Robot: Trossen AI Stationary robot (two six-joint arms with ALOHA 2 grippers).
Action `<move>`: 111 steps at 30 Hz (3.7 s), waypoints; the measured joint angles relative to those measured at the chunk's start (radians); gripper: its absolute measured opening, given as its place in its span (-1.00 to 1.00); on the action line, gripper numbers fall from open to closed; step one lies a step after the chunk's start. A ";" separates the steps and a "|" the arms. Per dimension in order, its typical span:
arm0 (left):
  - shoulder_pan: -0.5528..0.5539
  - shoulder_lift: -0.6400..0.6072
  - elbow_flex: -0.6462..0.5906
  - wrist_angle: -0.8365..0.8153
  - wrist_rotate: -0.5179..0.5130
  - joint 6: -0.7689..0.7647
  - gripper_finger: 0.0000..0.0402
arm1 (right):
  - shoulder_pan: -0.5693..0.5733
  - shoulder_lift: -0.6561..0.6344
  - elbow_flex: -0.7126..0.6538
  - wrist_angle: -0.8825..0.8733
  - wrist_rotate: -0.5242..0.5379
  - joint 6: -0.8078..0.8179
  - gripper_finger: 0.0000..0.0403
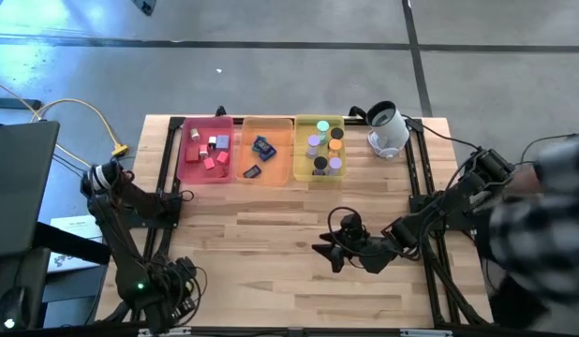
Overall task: Pick & Place Office items
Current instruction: Put the green hourglass into the yellow bin
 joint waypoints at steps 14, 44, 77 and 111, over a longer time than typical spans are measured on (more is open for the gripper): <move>0.207 -0.319 0.001 -0.070 -0.261 0.182 0.00 | 0.006 -0.001 0.000 0.259 -0.063 -0.338 0.26; 0.891 -0.453 0.002 1.313 -0.470 1.502 0.00 | -0.471 -0.595 0.000 0.344 -0.588 -0.859 0.26; 1.021 -0.406 0.002 1.343 -0.306 1.503 0.00 | -0.488 -0.593 0.000 0.097 -0.421 -0.976 0.74; 1.044 -0.328 0.002 1.338 -0.130 1.604 0.00 | -0.741 -0.382 0.000 0.370 -0.967 -0.365 0.64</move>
